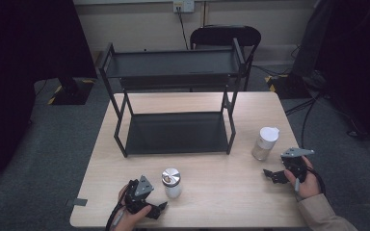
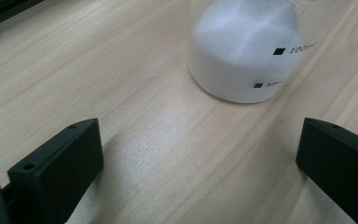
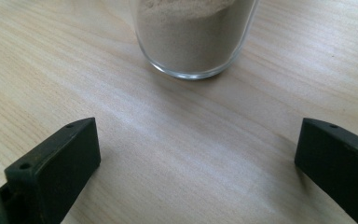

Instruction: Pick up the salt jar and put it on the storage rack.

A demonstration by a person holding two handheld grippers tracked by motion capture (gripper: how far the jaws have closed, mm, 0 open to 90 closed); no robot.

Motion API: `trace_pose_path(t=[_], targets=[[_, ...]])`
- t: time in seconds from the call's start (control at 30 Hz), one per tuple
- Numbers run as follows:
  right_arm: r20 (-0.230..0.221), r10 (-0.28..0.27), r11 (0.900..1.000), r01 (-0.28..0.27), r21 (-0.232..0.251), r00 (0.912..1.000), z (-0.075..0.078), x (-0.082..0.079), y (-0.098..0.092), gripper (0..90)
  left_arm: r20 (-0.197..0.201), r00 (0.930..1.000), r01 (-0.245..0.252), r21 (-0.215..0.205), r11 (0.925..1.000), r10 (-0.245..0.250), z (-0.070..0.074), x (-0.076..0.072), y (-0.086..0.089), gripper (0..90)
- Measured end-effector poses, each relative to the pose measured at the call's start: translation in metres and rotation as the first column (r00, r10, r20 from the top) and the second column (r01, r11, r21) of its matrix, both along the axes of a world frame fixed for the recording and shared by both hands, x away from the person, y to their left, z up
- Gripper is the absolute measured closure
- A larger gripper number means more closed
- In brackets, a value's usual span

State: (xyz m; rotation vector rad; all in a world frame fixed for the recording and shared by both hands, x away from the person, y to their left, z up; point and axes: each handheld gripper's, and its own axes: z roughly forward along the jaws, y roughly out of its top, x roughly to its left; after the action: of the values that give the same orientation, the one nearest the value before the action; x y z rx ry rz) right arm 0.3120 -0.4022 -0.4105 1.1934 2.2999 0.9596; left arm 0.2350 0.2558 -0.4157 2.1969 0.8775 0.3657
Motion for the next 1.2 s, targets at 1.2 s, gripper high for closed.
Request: trace_pose_path(t=[1.2], targets=[[0.000, -0.002, 1.000, 0.002, 0.000, 1.0000, 0.000, 0.000, 0.001, 0.0, 0.000, 1.0000, -0.007, -0.137, 0.9906, 0.007, -0.003, 0.018, -0.023, 6.5]])
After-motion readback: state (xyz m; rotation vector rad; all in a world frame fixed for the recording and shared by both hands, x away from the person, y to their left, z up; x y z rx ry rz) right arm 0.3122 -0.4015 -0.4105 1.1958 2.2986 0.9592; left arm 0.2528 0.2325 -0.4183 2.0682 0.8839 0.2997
